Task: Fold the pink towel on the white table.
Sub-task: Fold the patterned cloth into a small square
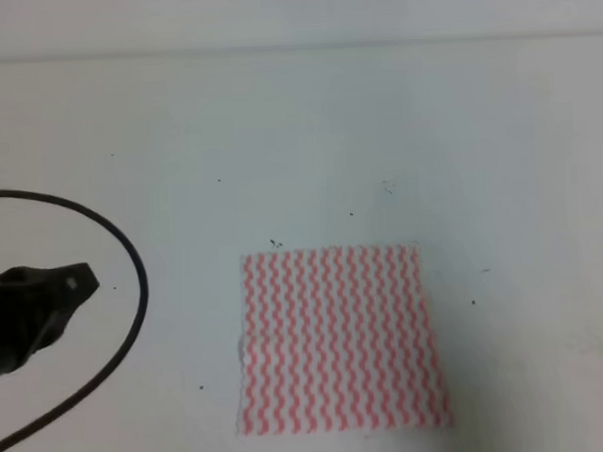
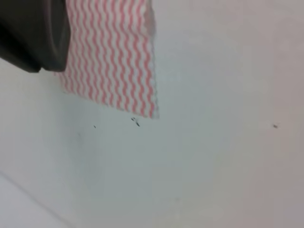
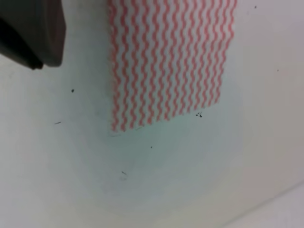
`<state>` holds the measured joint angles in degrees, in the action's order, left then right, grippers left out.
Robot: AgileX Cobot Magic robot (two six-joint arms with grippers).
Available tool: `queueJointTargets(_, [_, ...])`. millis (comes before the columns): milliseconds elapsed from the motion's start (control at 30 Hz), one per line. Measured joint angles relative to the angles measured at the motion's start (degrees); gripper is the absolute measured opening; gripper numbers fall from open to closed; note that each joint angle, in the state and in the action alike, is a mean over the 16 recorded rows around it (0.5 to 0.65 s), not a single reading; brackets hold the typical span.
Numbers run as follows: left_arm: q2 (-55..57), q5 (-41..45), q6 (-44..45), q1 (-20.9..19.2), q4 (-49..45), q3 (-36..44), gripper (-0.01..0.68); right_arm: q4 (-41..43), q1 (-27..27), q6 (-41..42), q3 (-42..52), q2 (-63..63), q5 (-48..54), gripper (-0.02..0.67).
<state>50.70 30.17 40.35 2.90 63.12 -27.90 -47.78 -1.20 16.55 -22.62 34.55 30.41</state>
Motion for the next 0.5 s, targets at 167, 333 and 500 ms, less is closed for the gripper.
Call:
queueJointTargets(167, [5.5,3.7,11.5,0.0,9.8,-0.8,-0.003,0.2,0.0,0.0,-1.1,2.0,1.9,-0.018])
queueJointTargets(333, [9.0,6.3,19.9,0.7,16.4,-0.8,-0.003,-1.8,-0.3,1.1,-1.8,5.0,4.1,-0.018])
queueJointTargets(500, [10.8,6.9,24.2,2.9,19.5,-0.8,-0.003,-6.2,-3.0,3.8,-2.8,10.1,5.2,-0.018])
